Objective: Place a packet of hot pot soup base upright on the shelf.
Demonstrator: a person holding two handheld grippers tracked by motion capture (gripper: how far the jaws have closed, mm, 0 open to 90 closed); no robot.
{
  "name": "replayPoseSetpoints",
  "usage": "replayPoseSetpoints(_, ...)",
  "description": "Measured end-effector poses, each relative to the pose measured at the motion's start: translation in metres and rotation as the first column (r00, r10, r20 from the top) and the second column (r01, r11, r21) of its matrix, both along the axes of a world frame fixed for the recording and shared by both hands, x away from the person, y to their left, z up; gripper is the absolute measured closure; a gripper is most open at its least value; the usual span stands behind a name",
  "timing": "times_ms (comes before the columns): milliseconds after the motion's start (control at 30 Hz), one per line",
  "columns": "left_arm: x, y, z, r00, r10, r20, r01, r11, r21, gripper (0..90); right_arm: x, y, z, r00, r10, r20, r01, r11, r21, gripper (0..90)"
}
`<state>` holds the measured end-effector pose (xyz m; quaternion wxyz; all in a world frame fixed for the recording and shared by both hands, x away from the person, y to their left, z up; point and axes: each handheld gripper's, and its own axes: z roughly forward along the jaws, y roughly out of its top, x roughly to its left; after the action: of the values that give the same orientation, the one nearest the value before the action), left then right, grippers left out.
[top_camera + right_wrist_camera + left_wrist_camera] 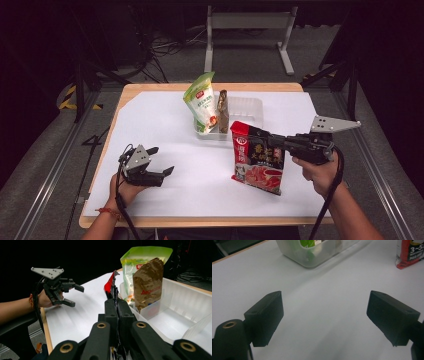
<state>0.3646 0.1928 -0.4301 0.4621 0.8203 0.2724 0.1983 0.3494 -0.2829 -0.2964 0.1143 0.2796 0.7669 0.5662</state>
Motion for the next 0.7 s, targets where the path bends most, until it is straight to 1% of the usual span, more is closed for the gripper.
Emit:
replayPoseSetpoints(67, -0.001, 0.000, 0.000, 1.0000, 0.000, 0.000, 0.000, 1.0000, -0.002, 14.9, 0.002, -0.001, 0.002, 0.9999, -0.009, 0.008, 0.009, 1.000, 0.000, 88.5)
replayPoseSetpoints(233, 0.000, 0.001, -0.001, 1.0000, 0.002, -0.007, -0.002, 1.0000, -0.004, 14.9, 0.007, -0.005, 0.008, 0.9993, -0.031, 0.018, 0.031, 0.999, 0.019, 88.5)
replayPoseSetpoints(267, 0.000, 0.001, -0.001, 1.0000, 0.002, -0.007, -0.002, 1.0000, -0.004, 14.7, 0.010, -0.006, 0.009, 0.9992, -0.030, 0.026, 0.028, 0.999, 0.039, 88.5)
replayPoseSetpoints(400, 0.000, 0.001, -0.001, 1.0000, 0.004, -0.005, -0.004, 1.0000, -0.004, 14.4, 0.014, -0.006, 0.013, 0.9986, -0.041, 0.034, 0.040, 0.998, 0.050, 88.5)
replayPoseSetpoints(500, 0.000, 0.001, -0.001, 0.9999, 0.009, -0.005, -0.009, 0.9999, 0.009, 14.1, 0.018, -0.004, 0.018, 0.9970, -0.058, 0.050, 0.056, 0.997, 0.054, 88.5)
replayPoseSetpoints(600, 0.000, 0.001, -0.002, 0.9999, 0.012, -0.006, -0.012, 0.9999, 0.006, 13.9, 0.022, -0.003, 0.024, 0.9950, -0.078, 0.062, 0.073, 0.994, 0.081, 88.6)
replayPoseSetpoints(700, 0.000, 0.001, -0.002, 0.9999, 0.011, -0.003, -0.011, 0.9999, 0.008, 13.8, 0.027, -0.002, 0.028, 0.9918, -0.104, 0.074, 0.098, 0.991, 0.090, 88.6)
